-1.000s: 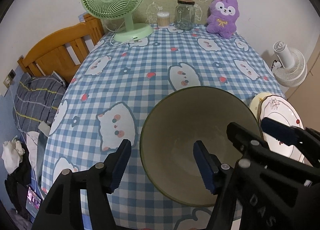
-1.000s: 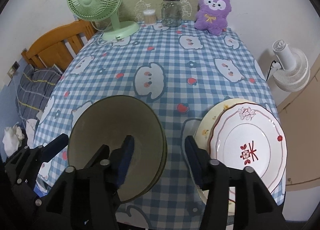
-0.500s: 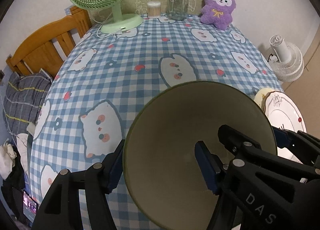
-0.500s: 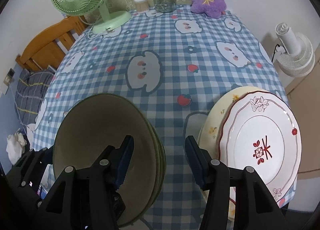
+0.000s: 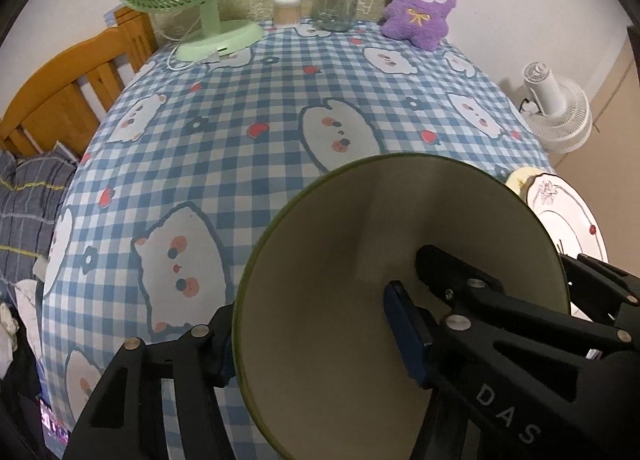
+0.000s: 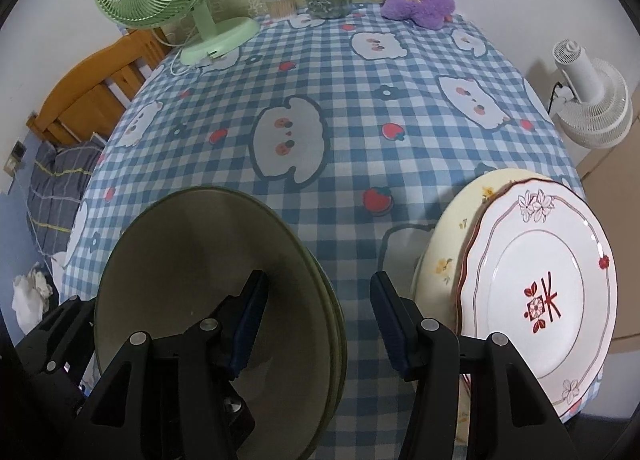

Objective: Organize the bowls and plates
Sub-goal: 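Close both grippers on the rim of the nested bowl stack, then lift the bowl stack with both grippers and carry it over the plates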

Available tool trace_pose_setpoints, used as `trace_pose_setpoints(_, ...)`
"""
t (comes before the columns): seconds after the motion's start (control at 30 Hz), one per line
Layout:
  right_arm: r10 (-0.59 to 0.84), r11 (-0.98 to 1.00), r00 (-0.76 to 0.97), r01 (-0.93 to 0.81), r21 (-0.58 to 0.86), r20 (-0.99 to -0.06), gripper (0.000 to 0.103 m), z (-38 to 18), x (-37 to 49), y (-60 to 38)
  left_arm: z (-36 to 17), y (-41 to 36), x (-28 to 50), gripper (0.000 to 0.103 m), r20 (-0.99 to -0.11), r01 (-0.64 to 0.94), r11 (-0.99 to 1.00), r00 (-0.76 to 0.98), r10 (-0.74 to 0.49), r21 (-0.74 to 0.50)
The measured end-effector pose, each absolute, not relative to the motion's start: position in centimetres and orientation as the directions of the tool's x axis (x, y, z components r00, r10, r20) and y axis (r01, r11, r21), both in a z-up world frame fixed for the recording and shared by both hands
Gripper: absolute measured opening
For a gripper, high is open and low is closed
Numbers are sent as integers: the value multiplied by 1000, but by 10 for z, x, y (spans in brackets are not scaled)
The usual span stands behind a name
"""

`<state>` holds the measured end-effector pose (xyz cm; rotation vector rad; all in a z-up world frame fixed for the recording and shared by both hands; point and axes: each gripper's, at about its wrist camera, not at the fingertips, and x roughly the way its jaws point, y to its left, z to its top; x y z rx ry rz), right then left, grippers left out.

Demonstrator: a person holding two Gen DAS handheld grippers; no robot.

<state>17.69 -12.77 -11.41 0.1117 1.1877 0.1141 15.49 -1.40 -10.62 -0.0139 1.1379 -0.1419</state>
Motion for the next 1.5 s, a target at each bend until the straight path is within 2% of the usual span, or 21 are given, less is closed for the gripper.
trace_pose_setpoints(0.1,134,990,361,-20,136,-923,51,-114,177,-123,-106,-14,157,58,-907,134,986,396,-144,-99)
trace_pose_setpoints(0.2,135,990,361,-10,141,-923,43,-113,175,-119,-106,-13,157,57,-907,150,983,390,-157,-105)
trace_pose_setpoints(0.63,119,990,358,32,139,-926,44,-113,174,-118,-107,-9,162,55,-913,153,977,358,-194,-148)
trace_pose_setpoints(0.93,160,985,332,7,172,-929,44,-111,176,-126,-103,-14,157,55,-920,98,986,359,-159,-133)
trace_pose_setpoints(1.5,150,987,389,-2,162,-909,44,-71,168,-171,-68,-54,153,55,-902,93,986,401,-164,-138)
